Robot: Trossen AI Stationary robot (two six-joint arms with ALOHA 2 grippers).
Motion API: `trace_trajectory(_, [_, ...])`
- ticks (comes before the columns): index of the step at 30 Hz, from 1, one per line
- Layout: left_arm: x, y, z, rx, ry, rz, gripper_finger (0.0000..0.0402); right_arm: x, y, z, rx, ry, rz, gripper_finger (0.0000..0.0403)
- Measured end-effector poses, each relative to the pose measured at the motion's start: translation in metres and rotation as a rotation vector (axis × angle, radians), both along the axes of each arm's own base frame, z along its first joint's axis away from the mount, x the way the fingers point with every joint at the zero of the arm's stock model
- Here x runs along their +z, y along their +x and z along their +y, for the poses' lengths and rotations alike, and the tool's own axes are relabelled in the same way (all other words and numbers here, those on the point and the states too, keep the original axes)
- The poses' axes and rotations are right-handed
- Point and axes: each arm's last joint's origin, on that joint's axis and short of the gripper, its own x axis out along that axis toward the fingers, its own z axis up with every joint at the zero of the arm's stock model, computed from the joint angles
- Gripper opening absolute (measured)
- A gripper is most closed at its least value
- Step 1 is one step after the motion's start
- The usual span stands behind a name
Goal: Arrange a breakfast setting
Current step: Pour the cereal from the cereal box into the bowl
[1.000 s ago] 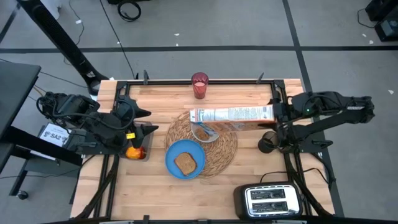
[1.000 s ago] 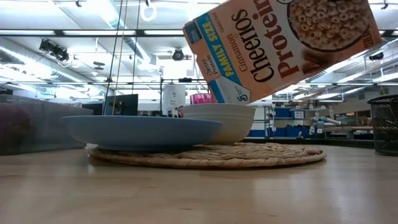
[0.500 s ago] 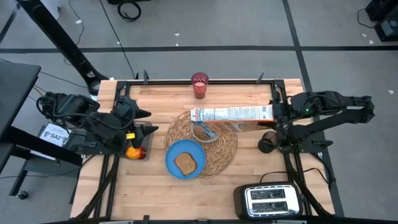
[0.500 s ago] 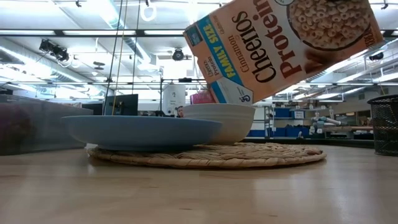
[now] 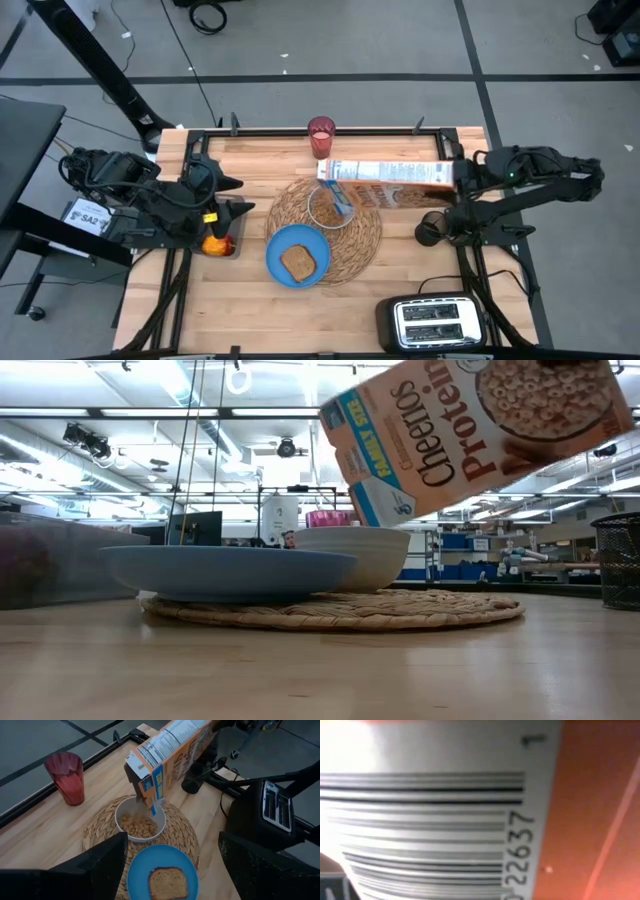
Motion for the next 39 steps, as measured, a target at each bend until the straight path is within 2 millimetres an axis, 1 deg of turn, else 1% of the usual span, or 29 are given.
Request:
trace_trajectory(3, [0.0,0.0,0.0,0.008,-0.013,-0.004,0.0315,-0.007,-0.009,-0.001,-0.014,0.027,-0.03,0.0228])
trace_trajectory(7, [0.001,0.001,0.0,0.013,-0.026,-0.015,0.0315,-0.01,-0.022,-0.003,-0.02,0.053,-0.112,0.0228])
trace_trajectory(14, [0.006,0.004,-0.001,0.026,-0.045,-0.08,0.0315,-0.011,-0.045,-0.005,0.002,0.071,-0.195,0.0228])
trace_trajectory(18, [0.009,0.006,-0.002,0.044,-0.053,-0.125,0.0315,-0.013,-0.055,-0.007,0.005,0.072,-0.212,0.0228])
trace_trajectory(23, [0.016,0.009,-0.002,0.058,-0.049,-0.195,0.0315,-0.012,-0.063,-0.007,0.022,0.084,-0.26,0.0228])
trace_trajectory(30, [0.031,0.015,-0.003,0.071,-0.024,-0.336,0.0315,-0.01,-0.068,-0.007,0.056,0.073,-0.296,0.0228])
trace_trajectory(34, [0.045,0.019,0.0,0.072,0.017,-0.452,0.0315,-0.001,-0.072,-0.008,0.064,0.064,-0.35,0.0228])
trace_trajectory(39, [0.069,0.022,0.006,0.075,0.132,-0.611,0.0315,0.017,-0.075,-0.008,0.064,0.078,-0.51,0.0228])
